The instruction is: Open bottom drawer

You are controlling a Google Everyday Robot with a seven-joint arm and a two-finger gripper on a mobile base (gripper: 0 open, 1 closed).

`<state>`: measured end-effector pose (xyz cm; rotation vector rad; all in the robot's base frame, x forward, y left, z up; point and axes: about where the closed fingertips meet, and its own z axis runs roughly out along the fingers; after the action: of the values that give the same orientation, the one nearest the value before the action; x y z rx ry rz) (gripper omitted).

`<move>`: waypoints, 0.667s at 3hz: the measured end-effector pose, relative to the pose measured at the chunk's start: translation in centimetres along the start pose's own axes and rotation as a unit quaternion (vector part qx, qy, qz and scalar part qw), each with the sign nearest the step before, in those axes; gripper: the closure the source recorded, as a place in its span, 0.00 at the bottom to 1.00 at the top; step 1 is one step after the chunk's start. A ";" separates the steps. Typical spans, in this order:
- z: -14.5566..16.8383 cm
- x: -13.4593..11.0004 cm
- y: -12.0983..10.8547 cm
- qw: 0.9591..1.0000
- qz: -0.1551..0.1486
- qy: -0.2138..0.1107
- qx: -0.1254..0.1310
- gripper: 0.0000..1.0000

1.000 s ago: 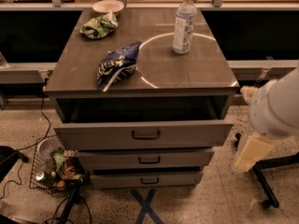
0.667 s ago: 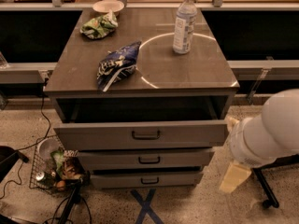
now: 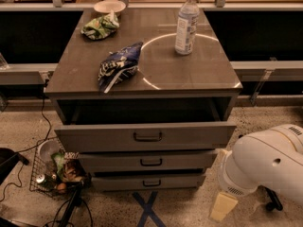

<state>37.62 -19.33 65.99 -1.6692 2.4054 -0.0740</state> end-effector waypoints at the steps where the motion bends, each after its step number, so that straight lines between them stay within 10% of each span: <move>1: 0.0 0.0 0.0 1.000 -0.001 0.000 0.000 0.00; 2: 1.3 0.0 -0.1 1.000 0.005 -0.004 -0.006 0.00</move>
Offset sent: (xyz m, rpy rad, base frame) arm 0.0097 0.0025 -0.0357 0.0401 0.0282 -0.0175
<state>38.00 -19.25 64.71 -1.6597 2.4110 -0.0518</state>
